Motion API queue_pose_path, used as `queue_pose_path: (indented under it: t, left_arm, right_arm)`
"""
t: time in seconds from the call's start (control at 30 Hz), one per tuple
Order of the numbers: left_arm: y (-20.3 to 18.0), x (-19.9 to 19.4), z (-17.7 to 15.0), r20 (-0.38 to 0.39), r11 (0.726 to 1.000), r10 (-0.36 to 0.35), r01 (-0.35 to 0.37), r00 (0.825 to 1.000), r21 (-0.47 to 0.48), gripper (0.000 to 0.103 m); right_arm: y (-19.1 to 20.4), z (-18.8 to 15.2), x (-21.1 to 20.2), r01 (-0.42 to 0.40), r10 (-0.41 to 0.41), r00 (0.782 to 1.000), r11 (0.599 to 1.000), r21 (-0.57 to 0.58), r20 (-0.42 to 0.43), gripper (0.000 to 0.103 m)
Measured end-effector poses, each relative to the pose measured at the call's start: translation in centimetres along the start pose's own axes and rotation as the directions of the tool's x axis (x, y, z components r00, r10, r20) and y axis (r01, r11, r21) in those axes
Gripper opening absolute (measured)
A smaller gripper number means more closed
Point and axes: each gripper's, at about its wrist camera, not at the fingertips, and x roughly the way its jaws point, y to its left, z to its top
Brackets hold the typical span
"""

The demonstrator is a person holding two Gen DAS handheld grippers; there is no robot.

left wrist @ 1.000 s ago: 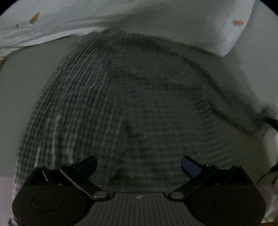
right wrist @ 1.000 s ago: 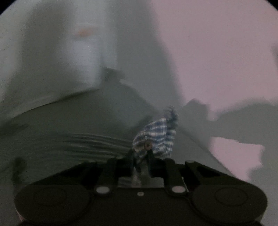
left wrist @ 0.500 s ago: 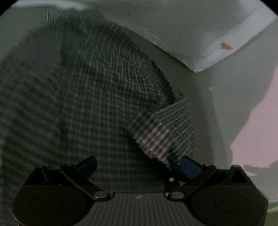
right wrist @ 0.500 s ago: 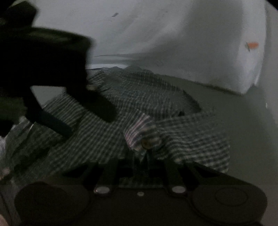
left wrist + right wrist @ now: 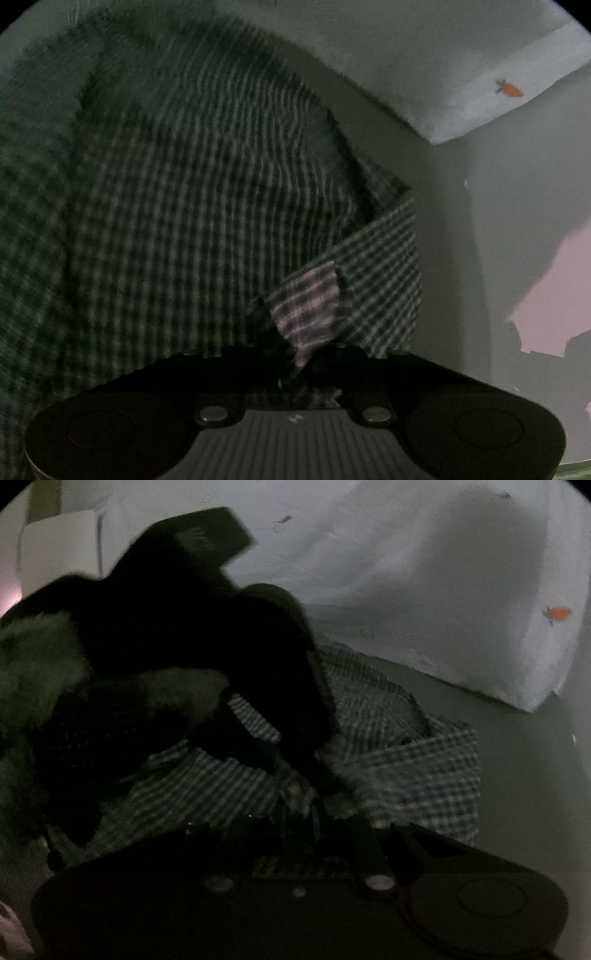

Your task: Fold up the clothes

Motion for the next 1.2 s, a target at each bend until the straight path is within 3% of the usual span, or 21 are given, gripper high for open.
queue_pose_path:
  t: [0.13, 0.23, 0.37, 0.47, 0.5, 0.53, 0.67, 0.73, 0.87, 0.97, 1.07, 1.13, 1.2]
  left_arm:
    - [0.3, -2.2, 1.2, 0.078, 1.000, -0.009, 0.009, 0.997, 0.011, 0.011]
    - [0.8, -4.1, 2.9, 0.133, 0.999, -0.043, 0.045, 0.990, -0.008, 0.011]
    - [1.6, -6.0, 4.4, 0.175, 0.997, -0.079, 0.081, 0.981, -0.004, 0.011]
    - [2.5, -6.7, 5.4, 0.190, 0.995, -0.095, 0.095, 0.977, 0.009, 0.010]
    - [2.9, -6.9, 5.7, 0.194, 0.995, -0.099, 0.099, 0.976, 0.014, 0.010]
    - [3.4, -7.3, 6.0, 0.199, 0.994, -0.109, 0.108, 0.974, 0.015, 0.010]
    - [6.0, -10.9, 8.3, 0.235, 0.987, -0.161, 0.159, 0.959, 0.025, 0.009]
    - [7.5, -13.8, 10.0, 0.289, 0.985, -0.172, 0.167, 0.942, 0.042, 0.009]
    - [10.5, -20.1, 13.3, 0.406, 0.982, -0.191, 0.173, 0.894, 0.080, 0.009]
    - [12.8, -24.8, 15.8, 0.488, 0.979, -0.205, 0.174, 0.848, 0.109, 0.009]
    - [15.1, -29.5, 18.3, 0.566, 0.975, -0.220, 0.172, 0.795, 0.138, 0.009]
    - [17.4, -31.0, 18.9, 0.589, 0.982, -0.188, 0.140, 0.786, 0.127, 0.009]
    - [20.0, -31.2, 19.2, 0.593, 0.990, -0.139, 0.103, 0.793, 0.095, 0.009]
  right_arm:
    - [-2.1, 0.2, -1.8, -0.028, 0.031, 0.999, 0.982, 0.188, -0.013, 0.042]
    - [-3.1, -1.0, -2.0, 0.041, -0.005, 0.992, 0.958, 0.285, -0.125, 0.042]
    - [-2.7, -3.2, -0.9, 0.122, -0.023, 0.961, 0.929, 0.350, -0.274, 0.042]
    - [-0.8, -3.7, -0.1, 0.203, -0.110, 0.947, 0.932, 0.299, -0.303, 0.033]
    - [-0.2, -3.6, 0.0, 0.231, -0.145, 0.942, 0.934, 0.273, -0.302, 0.022]
    - [0.4, -3.5, 0.3, 0.264, -0.184, 0.935, 0.931, 0.252, -0.302, 0.004]
    - [3.0, -2.0, 0.6, 0.407, -0.337, 0.894, 0.887, 0.219, -0.294, 0.000]
    - [5.0, -0.6, 0.2, 0.454, -0.403, 0.876, 0.874, 0.172, -0.266, 0.000]
    - [10.4, 3.3, -0.3, 0.488, -0.473, 0.860, 0.872, 0.042, -0.190, 0.000]
    - [14.7, 6.4, -0.4, 0.473, -0.469, 0.872, 0.881, -0.004, -0.140, 0.000]
    - [18.9, 8.1, 1.4, 0.414, -0.412, 0.900, 0.910, -0.015, -0.144, 0.000]
    - [21.4, 8.2, 3.3, 0.372, -0.370, 0.915, 0.928, -0.021, -0.158, 0.002]
    - [23.1, 7.9, 4.3, 0.354, -0.349, 0.919, 0.935, -0.003, -0.185, 0.010]
